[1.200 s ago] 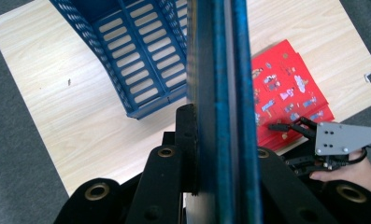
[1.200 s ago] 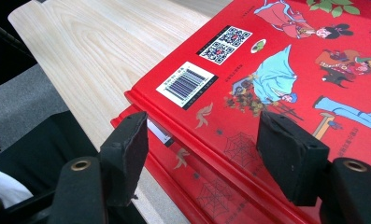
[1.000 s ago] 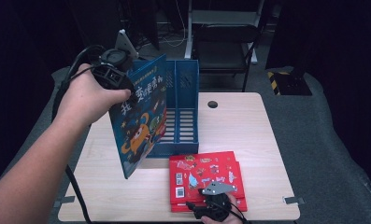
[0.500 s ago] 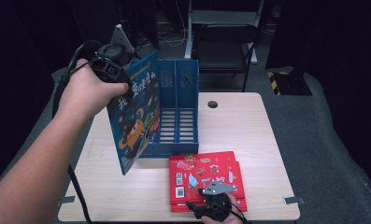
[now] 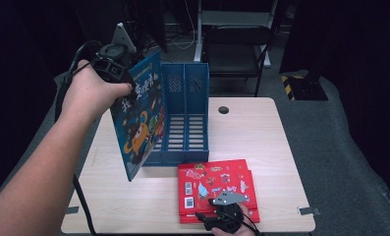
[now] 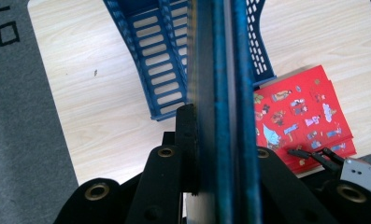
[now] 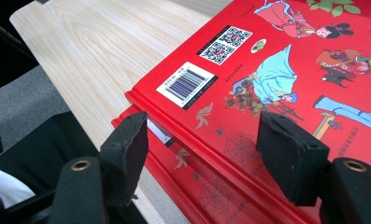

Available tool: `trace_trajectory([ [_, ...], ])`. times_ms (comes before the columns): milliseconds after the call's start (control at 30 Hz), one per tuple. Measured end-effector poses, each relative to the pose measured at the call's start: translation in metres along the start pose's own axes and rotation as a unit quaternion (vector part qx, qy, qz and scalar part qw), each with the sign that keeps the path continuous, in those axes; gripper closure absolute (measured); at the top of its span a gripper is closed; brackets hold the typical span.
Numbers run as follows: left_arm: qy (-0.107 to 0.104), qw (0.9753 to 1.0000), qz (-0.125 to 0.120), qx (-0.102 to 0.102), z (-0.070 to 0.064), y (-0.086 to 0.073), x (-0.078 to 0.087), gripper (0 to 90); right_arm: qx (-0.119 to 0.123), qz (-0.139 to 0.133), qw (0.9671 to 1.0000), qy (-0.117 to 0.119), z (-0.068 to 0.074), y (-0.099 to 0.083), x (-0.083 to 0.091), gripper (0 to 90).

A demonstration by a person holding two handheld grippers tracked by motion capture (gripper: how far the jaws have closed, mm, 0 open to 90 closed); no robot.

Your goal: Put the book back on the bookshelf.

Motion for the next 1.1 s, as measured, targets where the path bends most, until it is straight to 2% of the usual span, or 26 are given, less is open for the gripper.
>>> trace_trajectory([
  [100, -0.001, 1.0, 0.0, 0.009, 0.004, 0.002, -0.001, 82.6, -0.01, -0.001, 0.9999, 0.002, 0.0, 0.0, 0.0, 33.8],
  [333, 0.0, 0.9995, -0.002, 0.031, 0.014, 0.009, -0.004, 82.6, -0.004, 0.003, 1.0, -0.004, 0.001, 0.0, 0.001, 34.4],
  [433, 0.005, 0.9991, -0.011, 0.04, 0.018, 0.012, -0.005, 82.6, -0.014, 0.006, 0.9999, -0.007, 0.0, 0.001, 0.001, 34.6],
  [667, 0.009, 0.998, -0.011, 0.062, 0.026, 0.02, -0.011, 82.6, -0.007, 0.011, 0.9999, -0.005, -0.001, 0.001, 0.003, 34.5],
  [933, 0.013, 0.9966, -0.013, 0.08, 0.035, 0.027, -0.021, 82.6, -0.016, 0.002, 0.9998, -0.012, -0.002, 0.001, 0.007, 34.4],
  [1000, 0.015, 0.9961, -0.013, 0.086, 0.037, 0.029, -0.023, 82.6, -0.011, 0.001, 0.9998, -0.014, -0.004, 0.001, 0.009, 34.4],
  [1100, 0.019, 0.9952, -0.016, 0.095, 0.041, 0.033, -0.027, 82.6, -0.021, -0.004, 0.9996, -0.018, -0.005, 0.001, 0.012, 34.4],
])
Point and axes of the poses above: each handheld gripper's, and its own axes: x roughly backward along the jaws, y roughly out of its top, z roughly to its left, the point moved 1 cm from there along -x, roughly forward along the jaws, and after that the axes turned 4 degrees about z, right-handed, at the moved point
